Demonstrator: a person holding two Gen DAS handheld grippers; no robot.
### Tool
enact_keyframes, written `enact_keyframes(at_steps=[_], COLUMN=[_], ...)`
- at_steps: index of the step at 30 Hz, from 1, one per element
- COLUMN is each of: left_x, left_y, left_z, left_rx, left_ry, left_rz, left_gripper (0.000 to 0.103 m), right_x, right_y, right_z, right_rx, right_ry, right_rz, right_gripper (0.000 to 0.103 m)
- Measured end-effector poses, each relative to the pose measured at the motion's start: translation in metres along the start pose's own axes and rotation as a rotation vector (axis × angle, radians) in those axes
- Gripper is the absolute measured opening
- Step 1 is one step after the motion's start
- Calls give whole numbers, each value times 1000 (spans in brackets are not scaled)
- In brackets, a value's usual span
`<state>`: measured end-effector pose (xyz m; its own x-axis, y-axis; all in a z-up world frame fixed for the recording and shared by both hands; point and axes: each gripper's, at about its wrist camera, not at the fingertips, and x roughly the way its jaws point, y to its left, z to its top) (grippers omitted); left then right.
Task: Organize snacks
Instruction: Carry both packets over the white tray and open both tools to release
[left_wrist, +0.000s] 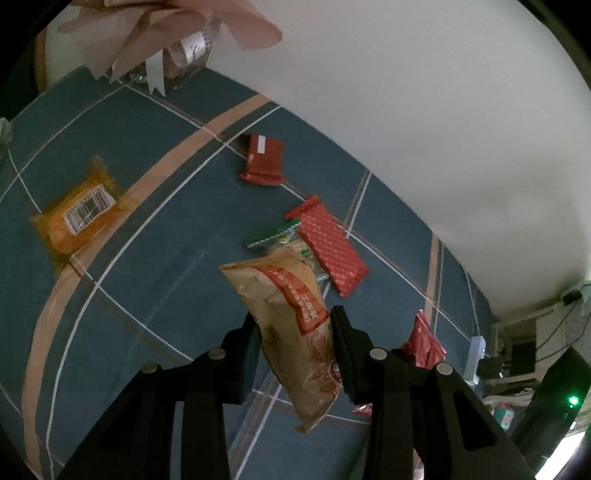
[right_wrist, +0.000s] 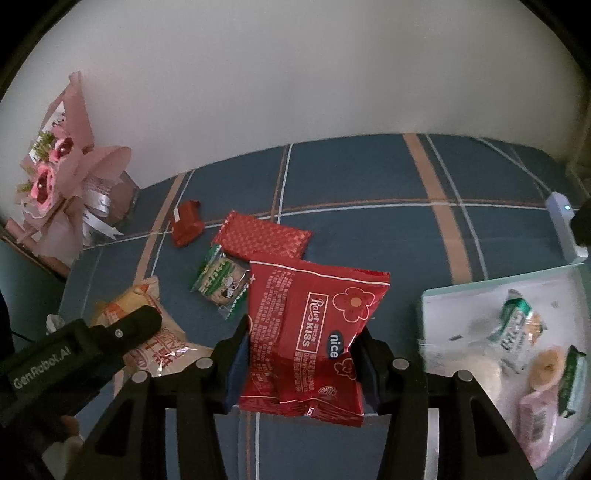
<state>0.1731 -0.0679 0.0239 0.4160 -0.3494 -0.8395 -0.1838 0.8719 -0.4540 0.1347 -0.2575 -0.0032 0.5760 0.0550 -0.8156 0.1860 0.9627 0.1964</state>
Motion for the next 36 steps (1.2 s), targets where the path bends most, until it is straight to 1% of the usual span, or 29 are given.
enact_keyframes(at_steps=[6, 12, 17, 24, 30, 36], left_x=[-18, -28, -33, -44, -48, -51], left_y=[-12, -21, -28, -51, -77, -103], left_z=[-9, -26, -38, -56, -75, -96], left_rx=[20, 44, 76, 139, 205, 287], left_ry=[-23, -29, -36, -50, -50, -49], left_rz=[-10, -20, -18, -29, -39, -46], left_gripper=[38, 38, 38, 38, 38, 38], right_x=[-22, -37, -48, -65, -82, -93], right_y=[-7, -18, -39, -72, -87, -106], right_z=[-4, -10, -20, -32, -40, -51], right_rx=[-1, 17, 52, 107, 144, 196], right_ry=[-7, -10, -9, -8, -14, 2], right_rz=[-37, -59, -86, -139, -147, -142], right_gripper=[53, 53, 53, 53, 53, 54])
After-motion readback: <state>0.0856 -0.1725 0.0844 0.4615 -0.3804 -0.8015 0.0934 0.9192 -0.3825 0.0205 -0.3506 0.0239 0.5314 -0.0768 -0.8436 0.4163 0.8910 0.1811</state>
